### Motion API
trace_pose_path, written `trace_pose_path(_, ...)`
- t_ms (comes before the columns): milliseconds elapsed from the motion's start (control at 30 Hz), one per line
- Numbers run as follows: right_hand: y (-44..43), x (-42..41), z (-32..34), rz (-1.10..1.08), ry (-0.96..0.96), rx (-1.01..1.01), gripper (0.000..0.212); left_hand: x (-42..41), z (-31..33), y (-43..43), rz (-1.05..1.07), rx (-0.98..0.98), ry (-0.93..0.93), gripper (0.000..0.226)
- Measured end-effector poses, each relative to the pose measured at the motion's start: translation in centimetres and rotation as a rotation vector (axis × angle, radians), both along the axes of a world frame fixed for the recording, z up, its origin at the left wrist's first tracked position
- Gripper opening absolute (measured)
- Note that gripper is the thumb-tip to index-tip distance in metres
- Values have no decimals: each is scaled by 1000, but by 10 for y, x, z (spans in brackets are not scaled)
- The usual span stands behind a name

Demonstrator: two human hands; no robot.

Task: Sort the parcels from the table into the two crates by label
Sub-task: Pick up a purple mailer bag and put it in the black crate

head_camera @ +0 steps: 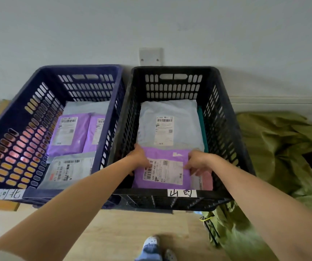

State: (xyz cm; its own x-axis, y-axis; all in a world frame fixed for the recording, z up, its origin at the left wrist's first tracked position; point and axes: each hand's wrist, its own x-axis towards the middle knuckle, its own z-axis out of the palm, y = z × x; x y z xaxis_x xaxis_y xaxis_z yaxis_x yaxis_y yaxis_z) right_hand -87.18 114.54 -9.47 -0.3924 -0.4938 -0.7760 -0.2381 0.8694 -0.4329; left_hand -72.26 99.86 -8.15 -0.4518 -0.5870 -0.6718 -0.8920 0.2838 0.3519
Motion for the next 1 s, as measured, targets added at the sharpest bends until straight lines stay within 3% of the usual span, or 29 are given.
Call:
trace_pose_path(300, -4, 1, -27, 255, 53, 98, 13, -3, -20, -1, -196, -84, -100, 72)
trace_pose_path(567, -11, 4, -42, 517, 205, 172, 23, 2, -29, 1, -394, -200, -184, 49)
trace_pose_path(667, -11, 4, -25, 625, 350, 185, 21, -1, -25, 6, -506, -345, -221, 53)
trace_pose_path(733, -11, 1, -12, 732, 552, 196, 30, -5, -20, 9, -616, -484, -250, 59)
trace_pose_path(833, -9, -1, -7, 797, 818, 103, 24, -10, -16, 8, -781, -535, -266, 68)
trace_pose_path(933, -6, -2, -10, 724, 891, -80, 21, -16, -19, 4, -888, -471, -250, 77)
trace_pose_path(1000, -5, -6, -17, 740, 834, -188, 31, -18, -23, 3, -897, -435, -242, 80)
